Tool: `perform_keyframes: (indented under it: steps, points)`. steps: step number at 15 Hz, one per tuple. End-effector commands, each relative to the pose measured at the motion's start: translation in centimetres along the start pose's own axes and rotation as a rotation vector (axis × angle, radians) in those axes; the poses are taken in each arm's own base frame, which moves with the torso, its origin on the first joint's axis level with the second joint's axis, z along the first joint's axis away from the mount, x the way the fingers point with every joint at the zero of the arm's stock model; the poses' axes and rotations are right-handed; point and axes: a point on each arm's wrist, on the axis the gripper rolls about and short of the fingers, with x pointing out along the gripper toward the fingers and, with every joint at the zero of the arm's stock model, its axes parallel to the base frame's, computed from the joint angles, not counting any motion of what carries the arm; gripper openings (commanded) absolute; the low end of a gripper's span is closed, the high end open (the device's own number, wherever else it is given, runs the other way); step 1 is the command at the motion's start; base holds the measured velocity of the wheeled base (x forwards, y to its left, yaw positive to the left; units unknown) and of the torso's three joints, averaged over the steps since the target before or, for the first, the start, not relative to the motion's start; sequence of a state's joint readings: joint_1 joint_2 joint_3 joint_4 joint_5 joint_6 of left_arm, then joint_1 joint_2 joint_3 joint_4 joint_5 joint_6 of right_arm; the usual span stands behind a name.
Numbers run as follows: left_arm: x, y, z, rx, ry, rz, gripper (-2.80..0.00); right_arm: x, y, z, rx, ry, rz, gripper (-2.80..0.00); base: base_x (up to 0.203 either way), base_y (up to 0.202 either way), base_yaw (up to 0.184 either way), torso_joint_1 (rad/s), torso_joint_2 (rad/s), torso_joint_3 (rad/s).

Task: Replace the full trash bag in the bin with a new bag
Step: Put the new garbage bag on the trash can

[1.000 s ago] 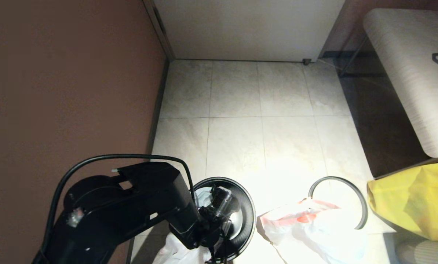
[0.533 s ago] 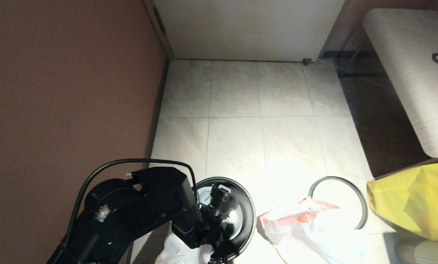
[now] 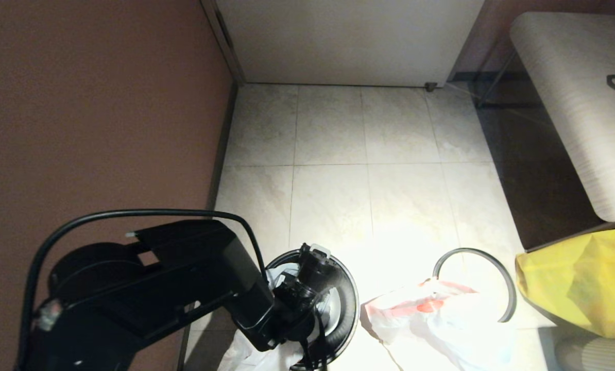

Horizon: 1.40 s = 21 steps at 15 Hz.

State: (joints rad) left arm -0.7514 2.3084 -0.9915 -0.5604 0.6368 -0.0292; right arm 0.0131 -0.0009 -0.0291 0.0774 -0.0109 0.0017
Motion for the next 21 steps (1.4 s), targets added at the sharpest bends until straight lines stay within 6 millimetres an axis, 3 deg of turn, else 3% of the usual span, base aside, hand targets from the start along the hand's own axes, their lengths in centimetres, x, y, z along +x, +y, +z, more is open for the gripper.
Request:
perform_keyframes:
  steps: [1,2,4,8,12,14,15,21]
  points:
    - [-4.0,2.3,1.9,-0.044,-0.069,-0.005,-2.80,0.0,0.0,0.0,0.000,0.002,0.001,-2.80,0.000,0.000,0.000,0.000,0.00,0.000]
    - [-5.4,3.2,1.8,-0.054,-0.076,-0.008,-2.80,0.0,0.0,0.0,0.000,0.002,0.001,-2.80,0.000,0.000,0.000,0.000,0.00,0.000]
    - [-7.8,4.7,-0.3,-0.065,-0.037,-0.014,-2.80,0.0,0.0,0.0,0.000,0.002,0.001,-2.80,0.000,0.000,0.000,0.000,0.00,0.000]
    - [-11.8,7.0,-6.5,-0.131,0.106,-0.019,-2.80,0.0,0.0,0.0,0.000,0.002,0.001,-2.80,0.000,0.000,0.000,0.000,0.00,0.000]
    - [-15.4,6.7,-12.6,-0.127,0.216,-0.069,-2.80,0.0,0.0,0.0,0.000,0.002,0.001,-2.80,0.000,0.000,0.000,0.000,0.00,0.000]
    - [-16.7,6.0,-13.7,-0.112,0.216,-0.113,-2.80,0.0,0.0,0.0,0.000,0.002,0.001,-2.80,0.000,0.000,0.000,0.000,0.00,0.000]
    - [-17.0,5.6,-13.9,-0.098,0.212,-0.131,0.00,0.0,0.0,0.0,0.000,0.002,0.001,-2.80,0.000,0.000,0.000,0.000,0.00,0.000]
    - [-17.9,3.2,-14.7,-0.049,0.188,-0.189,0.00,0.0,0.0,0.0,0.000,0.002,0.001,-2.80,0.000,0.000,0.000,0.000,0.00,0.000]
